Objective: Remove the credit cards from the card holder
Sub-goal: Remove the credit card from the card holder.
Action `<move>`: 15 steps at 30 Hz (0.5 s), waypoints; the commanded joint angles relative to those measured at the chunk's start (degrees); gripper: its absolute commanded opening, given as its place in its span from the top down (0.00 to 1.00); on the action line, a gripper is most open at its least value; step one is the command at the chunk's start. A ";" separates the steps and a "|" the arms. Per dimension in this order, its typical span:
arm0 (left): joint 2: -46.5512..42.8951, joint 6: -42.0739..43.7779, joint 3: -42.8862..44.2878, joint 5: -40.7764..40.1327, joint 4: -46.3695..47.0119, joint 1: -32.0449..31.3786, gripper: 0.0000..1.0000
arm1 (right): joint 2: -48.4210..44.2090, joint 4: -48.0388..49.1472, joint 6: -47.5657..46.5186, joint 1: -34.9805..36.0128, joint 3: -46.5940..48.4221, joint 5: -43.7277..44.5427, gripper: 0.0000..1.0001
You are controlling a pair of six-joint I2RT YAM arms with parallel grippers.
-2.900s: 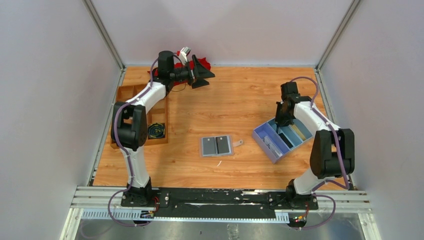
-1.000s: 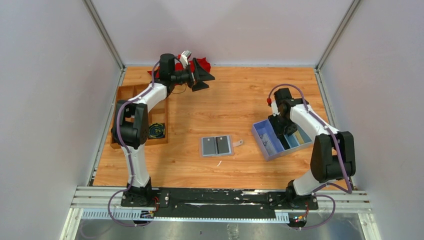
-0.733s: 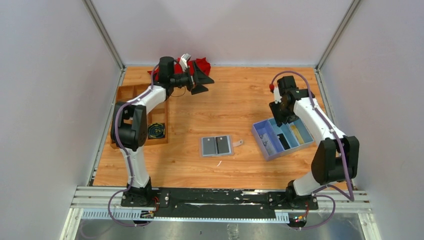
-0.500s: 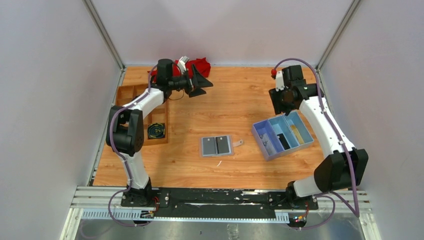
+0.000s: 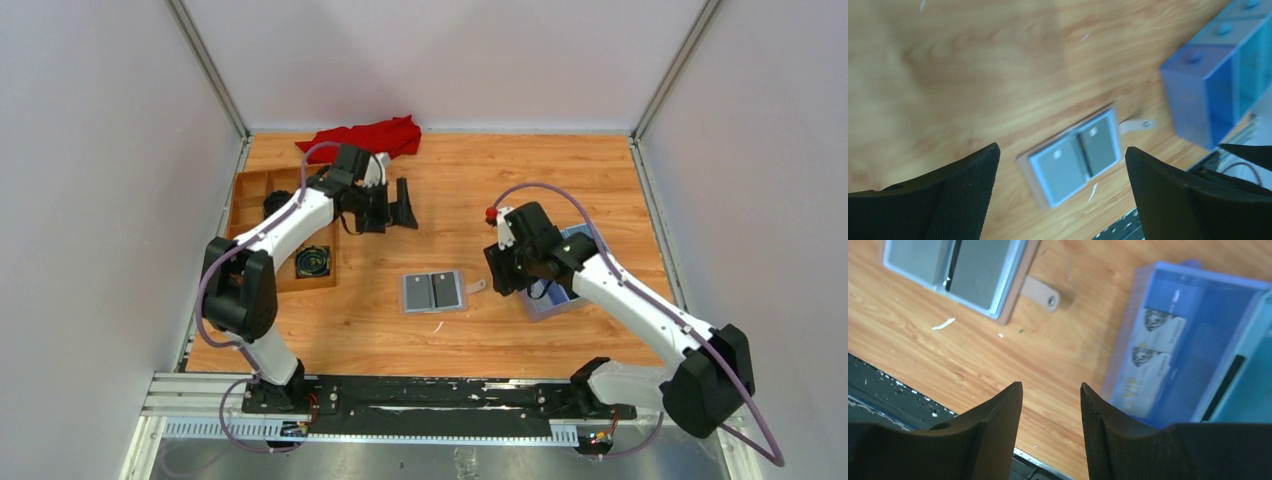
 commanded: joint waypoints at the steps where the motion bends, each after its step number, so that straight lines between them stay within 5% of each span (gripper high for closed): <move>1: -8.64 -3.38 -12.25 -10.59 1.43 -0.67 0.00 | -5.37 8.20 8.28 4.73 -7.31 2.05 0.49; 8: -19.85 -12.33 -26.70 -18.49 9.18 -4.82 0.00 | -7.54 20.61 13.81 8.92 -17.24 1.14 0.49; 15: -20.17 -15.95 -30.94 -13.57 13.37 -6.19 0.00 | -2.46 27.06 17.77 10.76 -17.05 2.02 0.50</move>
